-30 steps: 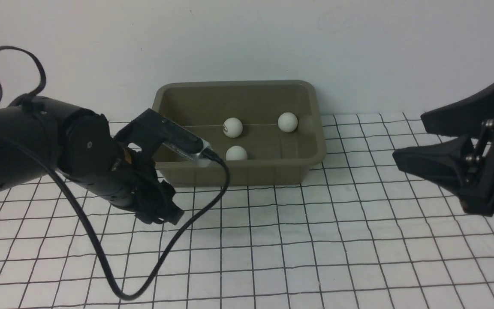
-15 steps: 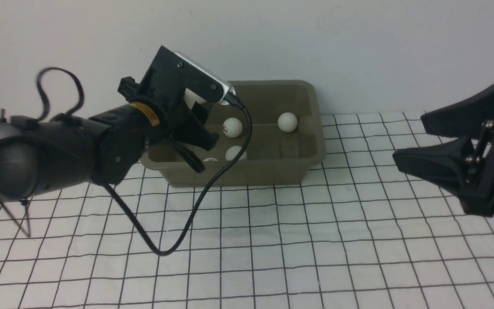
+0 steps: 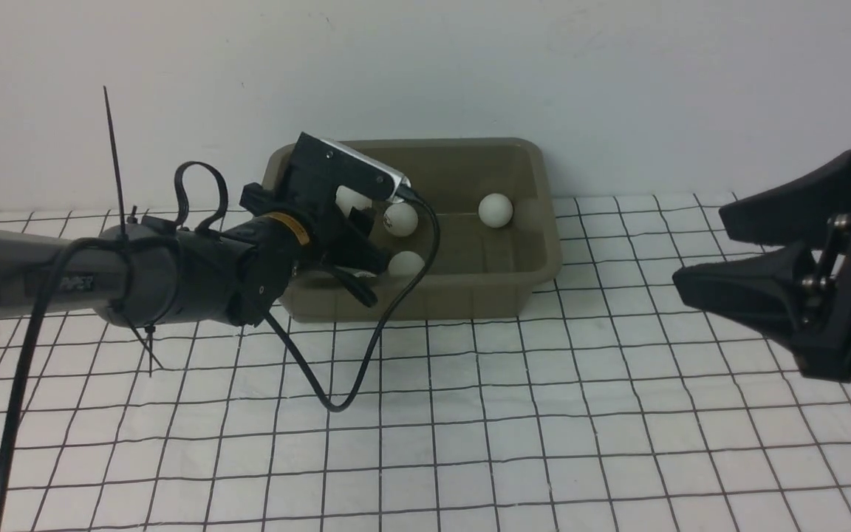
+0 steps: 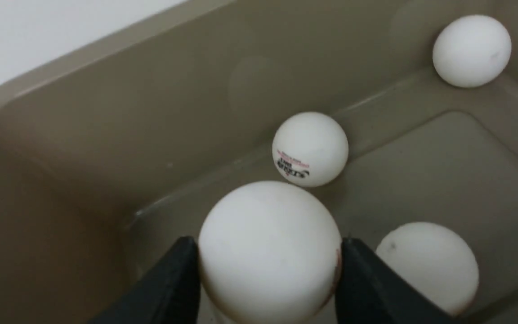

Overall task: Put the table tennis balls into the box on the white checkered tablecloth.
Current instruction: 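Drop the ball into the bin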

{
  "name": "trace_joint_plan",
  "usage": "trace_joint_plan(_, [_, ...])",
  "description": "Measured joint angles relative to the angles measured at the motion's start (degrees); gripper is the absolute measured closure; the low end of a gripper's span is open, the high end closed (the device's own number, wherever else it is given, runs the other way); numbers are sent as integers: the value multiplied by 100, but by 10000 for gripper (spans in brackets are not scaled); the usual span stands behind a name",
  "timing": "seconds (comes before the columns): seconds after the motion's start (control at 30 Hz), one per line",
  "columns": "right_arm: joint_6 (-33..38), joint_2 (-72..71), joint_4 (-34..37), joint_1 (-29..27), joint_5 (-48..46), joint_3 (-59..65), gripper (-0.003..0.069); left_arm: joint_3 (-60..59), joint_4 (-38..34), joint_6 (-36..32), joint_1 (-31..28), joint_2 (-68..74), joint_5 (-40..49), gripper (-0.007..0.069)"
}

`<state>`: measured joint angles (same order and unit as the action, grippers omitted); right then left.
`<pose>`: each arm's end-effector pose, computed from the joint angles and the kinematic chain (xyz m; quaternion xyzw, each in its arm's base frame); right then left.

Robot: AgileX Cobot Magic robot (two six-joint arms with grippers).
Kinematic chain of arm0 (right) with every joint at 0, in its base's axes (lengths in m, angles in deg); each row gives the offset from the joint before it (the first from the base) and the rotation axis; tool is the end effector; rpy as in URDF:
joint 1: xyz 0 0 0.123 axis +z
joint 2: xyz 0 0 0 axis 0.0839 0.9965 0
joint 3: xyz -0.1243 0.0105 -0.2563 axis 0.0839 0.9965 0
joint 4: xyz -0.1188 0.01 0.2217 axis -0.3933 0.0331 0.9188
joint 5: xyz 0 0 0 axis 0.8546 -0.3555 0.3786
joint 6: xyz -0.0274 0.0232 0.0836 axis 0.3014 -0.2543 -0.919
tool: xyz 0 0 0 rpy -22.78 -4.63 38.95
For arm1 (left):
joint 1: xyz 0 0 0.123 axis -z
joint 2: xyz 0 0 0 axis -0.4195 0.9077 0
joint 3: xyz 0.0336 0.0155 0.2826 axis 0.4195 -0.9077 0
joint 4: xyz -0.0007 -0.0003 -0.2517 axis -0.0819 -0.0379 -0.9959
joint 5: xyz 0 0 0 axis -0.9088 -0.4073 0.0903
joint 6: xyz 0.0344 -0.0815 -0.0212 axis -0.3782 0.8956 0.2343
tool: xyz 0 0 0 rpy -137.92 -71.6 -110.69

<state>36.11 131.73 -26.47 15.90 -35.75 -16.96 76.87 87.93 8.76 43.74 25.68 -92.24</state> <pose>0.1873 0.0884 0.3534 -0.4140 0.7719 0.1972 0.4402 0.4085 -0.1395 0.1604 0.1964 0.8347 -0.0471 0.5122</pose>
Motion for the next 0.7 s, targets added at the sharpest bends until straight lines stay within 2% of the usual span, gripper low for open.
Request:
trace_joint_plan(0.47, [130,0,2,0,0,0,197,5,59,151,0,-522,299,276])
trace_joint_plan(0.7, [145,0,2,0,0,0,197,5,435,173,0,-534,73,201])
